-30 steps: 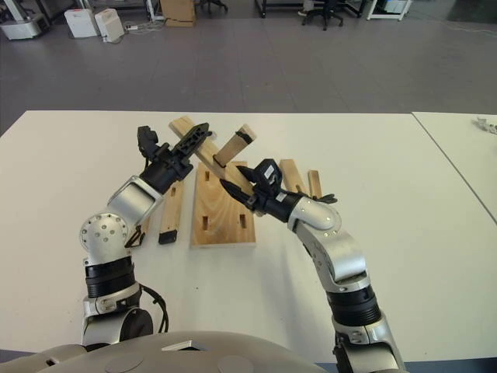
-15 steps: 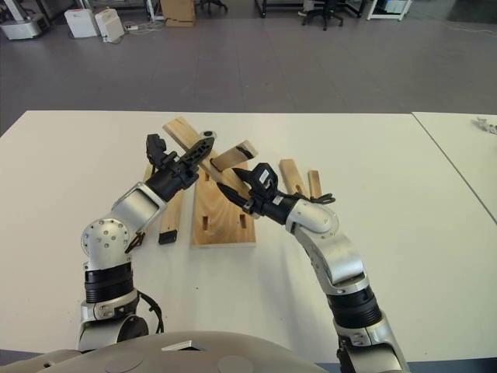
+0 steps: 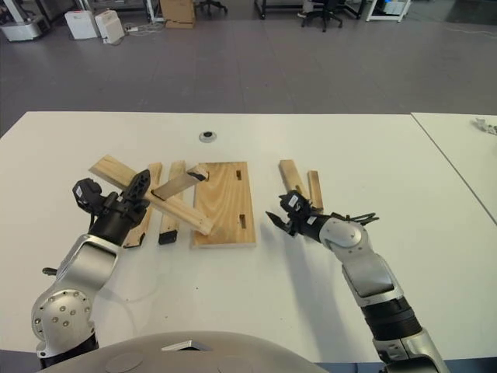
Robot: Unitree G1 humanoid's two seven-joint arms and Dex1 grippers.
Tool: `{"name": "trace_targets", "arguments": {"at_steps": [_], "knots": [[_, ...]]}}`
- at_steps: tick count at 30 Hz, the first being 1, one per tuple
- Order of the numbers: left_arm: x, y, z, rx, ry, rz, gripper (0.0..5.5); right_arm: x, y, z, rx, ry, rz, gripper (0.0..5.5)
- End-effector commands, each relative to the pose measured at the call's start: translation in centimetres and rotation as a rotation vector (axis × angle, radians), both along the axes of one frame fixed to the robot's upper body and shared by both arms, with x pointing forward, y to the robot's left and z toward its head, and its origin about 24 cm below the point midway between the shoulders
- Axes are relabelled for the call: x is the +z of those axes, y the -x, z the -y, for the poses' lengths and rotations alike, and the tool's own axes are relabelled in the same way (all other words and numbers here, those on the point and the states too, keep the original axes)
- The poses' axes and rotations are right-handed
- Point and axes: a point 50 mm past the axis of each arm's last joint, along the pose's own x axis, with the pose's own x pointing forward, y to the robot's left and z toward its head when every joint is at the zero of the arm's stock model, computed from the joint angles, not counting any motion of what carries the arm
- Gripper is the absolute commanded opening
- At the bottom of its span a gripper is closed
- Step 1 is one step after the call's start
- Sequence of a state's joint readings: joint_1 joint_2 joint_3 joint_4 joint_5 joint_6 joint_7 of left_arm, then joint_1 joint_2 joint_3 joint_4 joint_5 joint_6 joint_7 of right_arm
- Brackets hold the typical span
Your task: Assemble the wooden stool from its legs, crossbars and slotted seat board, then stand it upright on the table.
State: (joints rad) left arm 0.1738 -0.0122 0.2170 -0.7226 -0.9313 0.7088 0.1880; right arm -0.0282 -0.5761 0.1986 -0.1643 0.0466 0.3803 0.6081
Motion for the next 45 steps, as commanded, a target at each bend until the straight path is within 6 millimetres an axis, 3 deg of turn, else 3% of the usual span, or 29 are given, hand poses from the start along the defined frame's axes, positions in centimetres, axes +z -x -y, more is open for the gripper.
{"name": "trace_targets", "arguments": {"at_steps": [1, 4, 10, 14, 19, 25, 35, 37, 41, 45], "knots": [[-0.8, -0.5, 0.0, 0.036, -0.144, -0.017, 1.02, -1.1, 1.1, -2.2, 0.145, -0.002, -0.046, 2.86], [-1.1, -0.8, 0.3, 0.048, -0.213, -0.001, 1.02, -1.0, 1.7, -3.6, 0.215, -0.038, -0.050, 2.86], [-1.8, 0.1, 0.0, 0.073, -0.311, -0.030, 1.02, -1.2, 1.7, -4.5, 0.226, -0.047, -0.040, 2.86], [-0.3, -0.8, 0.7, 0.044, -0.283, 0.074, 1.02, -1.4, 1.6, -5.5, 0.235, -0.056, -0.038, 2.86], [0.5, -1.5, 1.0, 0.046, -0.261, 0.127, 1.02, -1.4, 1.2, -5.1, 0.226, -0.040, -0.031, 2.86], [-2.2, -0.7, 0.7, -0.024, -0.417, -0.003, 1.02, -1.4, 0.9, -5.1, 0.226, -0.037, -0.020, 2.86], [0.1, -0.7, -0.8, 0.083, -0.468, -0.019, 1.02, -1.4, 0.8, -4.7, 0.218, -0.009, -0.016, 2.86], [-0.3, -0.9, -0.2, 0.057, -0.479, -0.031, 1.02, -1.3, 0.7, -4.7, 0.218, -0.006, -0.010, 2.86], [-2.0, -0.9, 3.3, -0.170, -0.583, -0.027, 1.02, -1.2, 0.4, -4.9, 0.226, 0.003, -0.002, 2.86], [-3.0, -0.8, 3.5, -0.211, -0.723, -0.028, 1.02, -1.0, 0.3, -4.8, 0.236, 0.029, 0.015, 2.86]]}}
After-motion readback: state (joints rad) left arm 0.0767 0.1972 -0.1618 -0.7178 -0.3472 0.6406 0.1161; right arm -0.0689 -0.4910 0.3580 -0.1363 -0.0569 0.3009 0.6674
